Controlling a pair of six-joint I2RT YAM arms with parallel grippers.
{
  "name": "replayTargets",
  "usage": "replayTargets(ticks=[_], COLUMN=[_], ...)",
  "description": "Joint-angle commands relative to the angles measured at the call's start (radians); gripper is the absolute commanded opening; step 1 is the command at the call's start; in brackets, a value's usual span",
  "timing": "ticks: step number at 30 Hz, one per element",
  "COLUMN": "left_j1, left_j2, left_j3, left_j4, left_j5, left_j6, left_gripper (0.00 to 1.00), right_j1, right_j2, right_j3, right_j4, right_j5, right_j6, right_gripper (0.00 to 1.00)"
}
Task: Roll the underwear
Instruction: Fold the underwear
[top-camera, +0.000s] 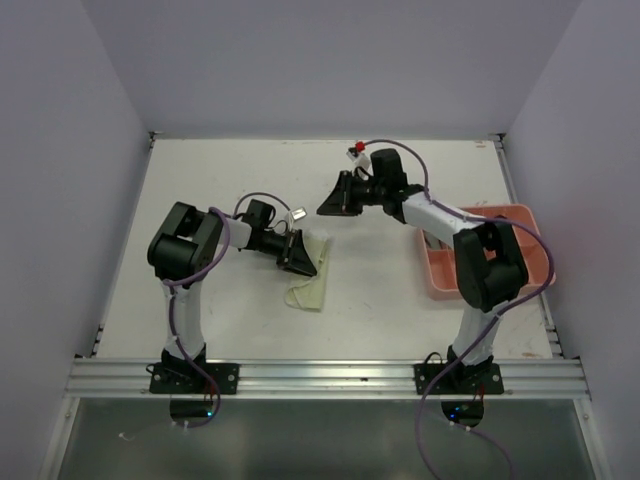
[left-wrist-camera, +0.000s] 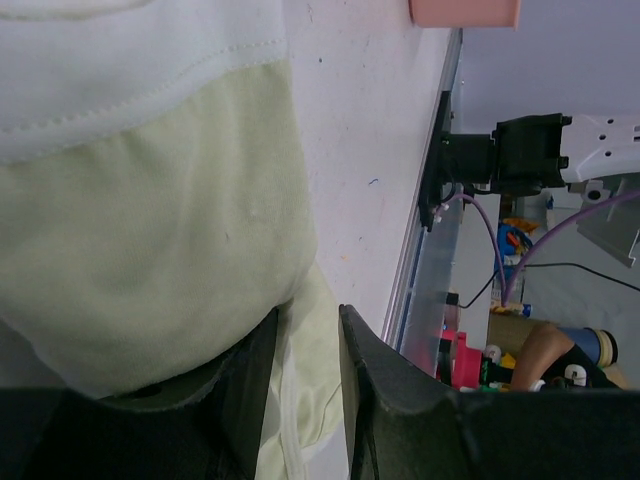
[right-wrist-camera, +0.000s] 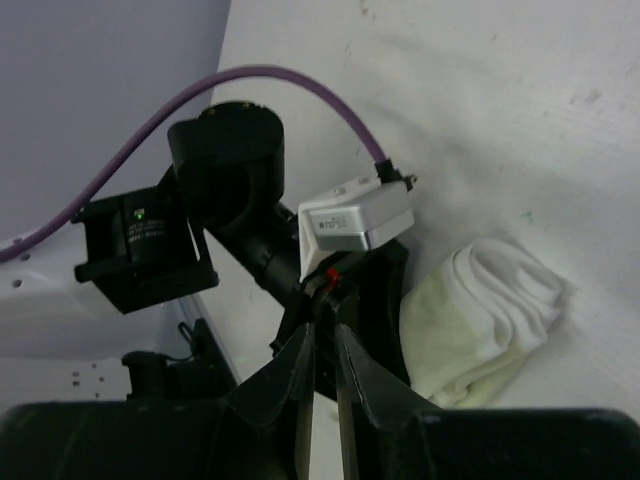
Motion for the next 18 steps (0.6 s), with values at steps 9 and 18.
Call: replayTargets(ticks=[9,18], left_j1=[-0.014,-0.017], left_j2=[0.068,0.066], left_j3=[-0.044,-0.047], left_j4=[-0.084,-0.081], left_j5=[-0.225,-0.222], left_j6=[0.085,0.082], left_gripper=[0.38,0.39], right_j1=[0.055,0.093], right_j2=[0.091,0.107], right_j3=[-0.164,-0.181], right_j4=[0.173,0.178], right_j5=[-0.086,-0.078], right_j6=[0.190,0.223], right_gripper=[0.22,0.22])
